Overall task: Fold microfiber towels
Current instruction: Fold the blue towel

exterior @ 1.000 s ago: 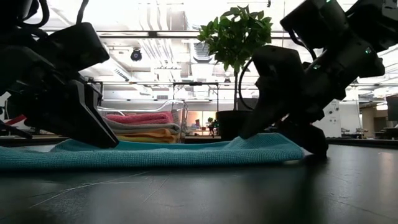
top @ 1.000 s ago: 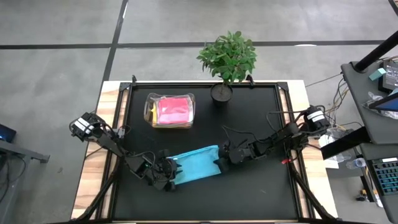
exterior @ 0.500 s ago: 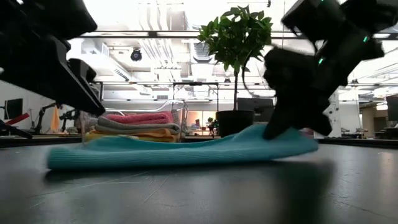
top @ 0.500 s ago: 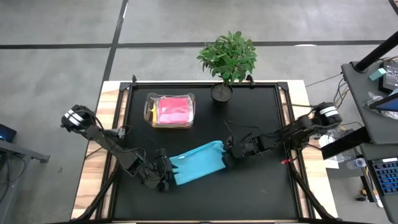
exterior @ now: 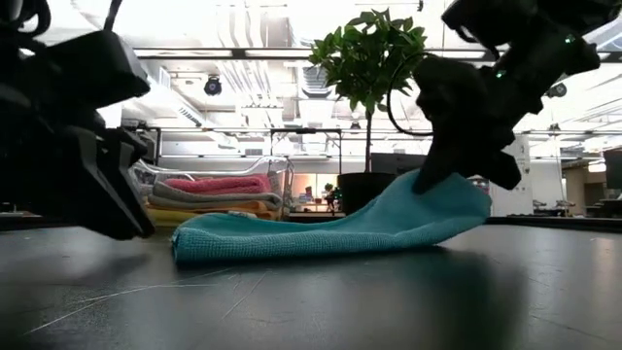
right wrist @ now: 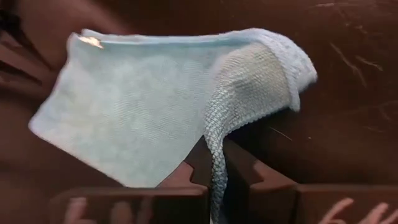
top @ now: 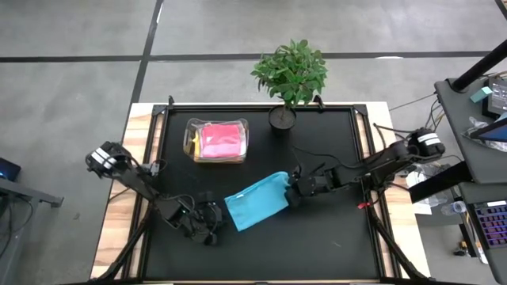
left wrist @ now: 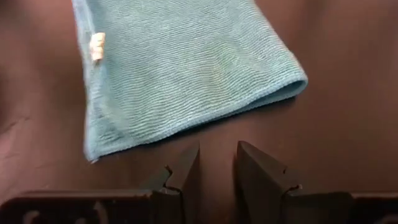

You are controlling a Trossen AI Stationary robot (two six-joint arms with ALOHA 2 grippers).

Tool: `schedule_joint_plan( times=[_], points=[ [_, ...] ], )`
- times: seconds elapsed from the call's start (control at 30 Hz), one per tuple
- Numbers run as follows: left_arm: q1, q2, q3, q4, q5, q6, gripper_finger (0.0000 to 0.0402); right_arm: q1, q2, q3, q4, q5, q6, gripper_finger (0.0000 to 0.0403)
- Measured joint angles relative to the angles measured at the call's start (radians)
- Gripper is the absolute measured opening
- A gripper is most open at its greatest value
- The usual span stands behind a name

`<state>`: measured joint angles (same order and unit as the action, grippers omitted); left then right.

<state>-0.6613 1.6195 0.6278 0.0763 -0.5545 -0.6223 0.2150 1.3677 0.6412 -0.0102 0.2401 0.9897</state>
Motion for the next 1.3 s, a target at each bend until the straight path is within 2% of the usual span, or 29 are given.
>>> schedule_joint_plan(
  times=[0.17,0.53,0.73,1.07,1.3],
  points=[
    [0.001,0.035,0.0,0.045,0.001,0.001,0.0093,0.0,0.104,0.109,-0.006,-0.009,-0.046,0.0009],
    [0.006,0.046,0.0,0.057,0.001,0.0,0.0093,0.001,0.385,0.503,-0.176,-0.086,-0.21,0.0009],
    [0.006,0.046,0.0,0.055,0.001,-0.001,0.0093,0.001,0.501,0.674,-0.23,-0.151,-0.301,0.0009],
    [0.006,0.046,-0.006,0.059,0.001,-0.004,0.0093,0.001,0.636,0.82,-0.249,-0.182,-0.355,0.0012],
    [0.006,0.046,-0.013,0.074,0.001,-0.003,0.0093,0.0,0.662,0.841,-0.242,-0.163,-0.36,0.0078]
  ],
)
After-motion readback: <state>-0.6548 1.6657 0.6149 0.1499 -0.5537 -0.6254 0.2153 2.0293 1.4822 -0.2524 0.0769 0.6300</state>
